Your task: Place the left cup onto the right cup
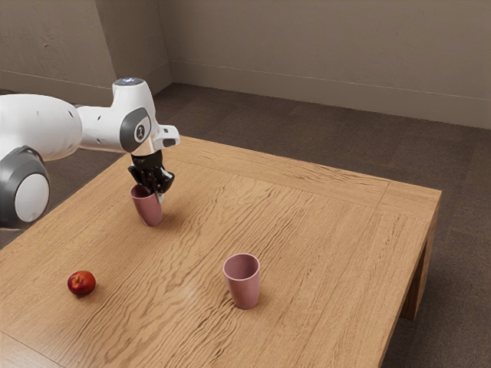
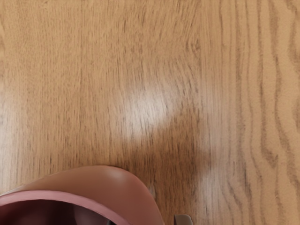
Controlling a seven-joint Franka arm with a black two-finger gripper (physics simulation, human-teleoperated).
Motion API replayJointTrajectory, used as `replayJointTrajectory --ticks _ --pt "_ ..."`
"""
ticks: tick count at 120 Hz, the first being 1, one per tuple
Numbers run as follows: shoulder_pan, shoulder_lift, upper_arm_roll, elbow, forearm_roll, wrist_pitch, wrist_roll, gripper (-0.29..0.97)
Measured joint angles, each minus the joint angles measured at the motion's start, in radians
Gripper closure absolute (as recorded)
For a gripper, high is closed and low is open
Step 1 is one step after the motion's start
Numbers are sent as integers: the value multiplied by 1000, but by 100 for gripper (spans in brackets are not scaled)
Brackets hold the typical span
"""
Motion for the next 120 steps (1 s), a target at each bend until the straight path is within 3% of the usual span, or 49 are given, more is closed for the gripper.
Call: replayJointTrajectory --ticks 37,70,102,120 --pt "0 -22 0 -7 -1 -1 1 76" --pt "-15 -179 -10 -94 0 -70 -7 77" --pt "-143 -421 -20 -278 5 -160 -13 77" --pt "-249 -492 -21 -308 23 -191 -17 77"
